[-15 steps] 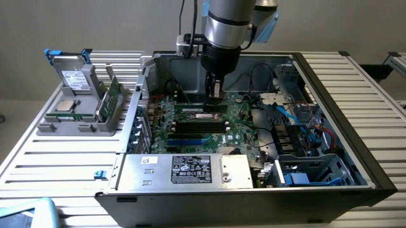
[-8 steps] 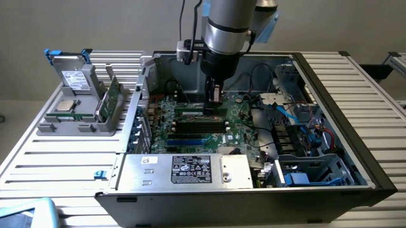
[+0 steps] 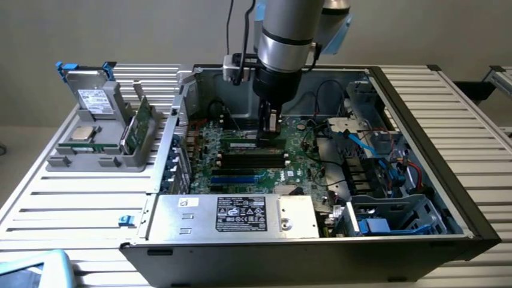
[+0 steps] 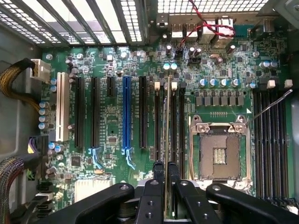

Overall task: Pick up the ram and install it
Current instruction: 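Insert the ram into the slot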

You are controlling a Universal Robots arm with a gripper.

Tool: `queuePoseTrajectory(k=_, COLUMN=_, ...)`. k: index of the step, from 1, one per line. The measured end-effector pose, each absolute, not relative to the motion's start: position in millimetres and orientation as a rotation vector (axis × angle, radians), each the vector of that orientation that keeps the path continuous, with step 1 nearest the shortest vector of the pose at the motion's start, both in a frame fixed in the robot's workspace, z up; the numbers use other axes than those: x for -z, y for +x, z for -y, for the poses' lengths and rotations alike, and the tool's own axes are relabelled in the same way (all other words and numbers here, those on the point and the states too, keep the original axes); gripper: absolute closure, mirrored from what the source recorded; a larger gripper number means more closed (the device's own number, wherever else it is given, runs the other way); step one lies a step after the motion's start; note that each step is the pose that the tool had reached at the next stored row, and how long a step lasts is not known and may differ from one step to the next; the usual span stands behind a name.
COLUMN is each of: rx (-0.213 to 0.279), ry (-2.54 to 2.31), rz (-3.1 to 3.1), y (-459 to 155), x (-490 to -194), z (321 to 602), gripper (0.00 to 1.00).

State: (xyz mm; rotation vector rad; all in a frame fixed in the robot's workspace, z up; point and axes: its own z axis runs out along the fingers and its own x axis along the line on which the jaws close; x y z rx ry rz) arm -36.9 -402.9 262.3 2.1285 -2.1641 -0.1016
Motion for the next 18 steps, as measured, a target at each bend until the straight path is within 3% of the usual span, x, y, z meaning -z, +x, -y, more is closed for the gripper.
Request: queuePoseTrajectory(k=18, rx=0.109, ry=2.135, rz=2.164, y=-36.1, x=-252.9, z=405.8, gripper=0.85)
